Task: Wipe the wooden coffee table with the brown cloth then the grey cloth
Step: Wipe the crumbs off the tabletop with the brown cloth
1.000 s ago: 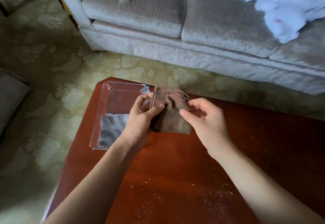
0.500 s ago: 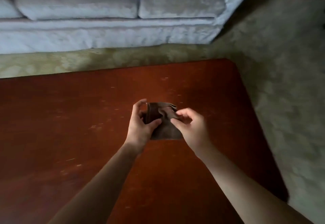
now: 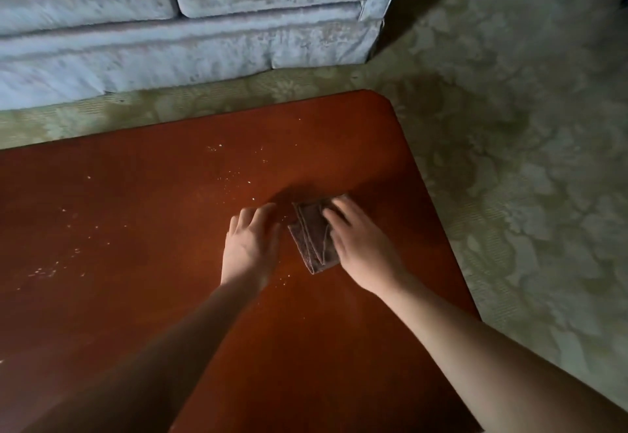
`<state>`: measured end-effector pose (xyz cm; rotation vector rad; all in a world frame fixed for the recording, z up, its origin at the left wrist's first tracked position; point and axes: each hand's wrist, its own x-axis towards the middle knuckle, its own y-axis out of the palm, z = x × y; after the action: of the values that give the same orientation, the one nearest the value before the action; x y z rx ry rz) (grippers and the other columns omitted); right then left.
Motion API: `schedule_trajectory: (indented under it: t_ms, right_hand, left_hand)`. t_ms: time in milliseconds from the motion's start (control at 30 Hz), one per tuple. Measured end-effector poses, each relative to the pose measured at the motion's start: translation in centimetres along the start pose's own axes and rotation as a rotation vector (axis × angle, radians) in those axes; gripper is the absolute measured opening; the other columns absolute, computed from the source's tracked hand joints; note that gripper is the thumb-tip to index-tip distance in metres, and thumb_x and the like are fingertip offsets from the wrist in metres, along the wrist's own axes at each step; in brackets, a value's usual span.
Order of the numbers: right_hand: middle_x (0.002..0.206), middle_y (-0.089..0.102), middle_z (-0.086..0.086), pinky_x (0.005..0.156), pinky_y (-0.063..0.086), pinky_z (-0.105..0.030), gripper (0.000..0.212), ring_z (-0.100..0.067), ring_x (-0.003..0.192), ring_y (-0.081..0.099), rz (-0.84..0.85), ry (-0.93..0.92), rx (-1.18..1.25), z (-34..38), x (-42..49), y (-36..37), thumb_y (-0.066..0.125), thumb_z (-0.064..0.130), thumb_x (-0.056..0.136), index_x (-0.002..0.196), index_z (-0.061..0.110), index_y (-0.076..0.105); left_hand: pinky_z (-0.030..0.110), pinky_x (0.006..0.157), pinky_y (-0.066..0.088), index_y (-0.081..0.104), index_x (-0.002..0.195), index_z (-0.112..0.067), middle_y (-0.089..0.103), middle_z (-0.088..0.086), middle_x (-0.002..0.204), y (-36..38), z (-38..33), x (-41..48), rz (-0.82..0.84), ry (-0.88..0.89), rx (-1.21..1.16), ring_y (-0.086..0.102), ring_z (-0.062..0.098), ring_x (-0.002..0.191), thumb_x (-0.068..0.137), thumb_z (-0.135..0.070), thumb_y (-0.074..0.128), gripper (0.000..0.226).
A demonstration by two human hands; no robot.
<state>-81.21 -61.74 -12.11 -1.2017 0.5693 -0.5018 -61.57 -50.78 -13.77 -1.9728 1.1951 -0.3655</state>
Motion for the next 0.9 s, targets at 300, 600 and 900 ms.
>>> schedule_trajectory:
  t_ms: [300,600,900]
  right_hand:
    - [0.176,0.005,-0.006,0.129,0.018,-0.049,0.068,-0.026,0.162,0.002,0.192,-0.163,-0.193,1.6,-7.3,5.4,0.030,0.051,0.111,0.168,0.019,0.014]
    - [0.175,0.012,0.001,0.130,0.009,-0.054,0.064,-0.026,0.162,0.004,0.227,-0.399,-0.284,-9.5,4.1,1.2,0.032,0.054,0.108,0.166,0.029,0.022]
    - [0.176,-0.005,0.006,0.129,-0.004,-0.055,0.064,-0.023,0.162,-0.009,0.156,-0.069,-0.211,-17.8,24.7,-3.2,0.010,0.058,0.107,0.167,0.037,0.000]
  left_hand:
    - [0.052,0.108,0.037,0.057,0.142,-0.022,0.049,0.005,0.144,2.2,-0.4,1.8,-0.042,-0.003,0.204,0.043,0.032,0.130,0.107,-0.035,0.047,0.038]
    - [0.054,0.116,0.031,0.057,0.141,-0.019,0.050,0.011,0.142,7.6,-6.5,6.8,-0.244,-0.166,0.173,0.043,0.036,0.132,0.107,-0.037,0.045,0.040]
    - [0.053,0.120,0.027,0.055,0.144,-0.019,0.047,0.010,0.147,10.1,-6.5,7.4,-0.376,-0.221,0.311,0.039,0.037,0.138,0.107,-0.048,0.039,0.050]
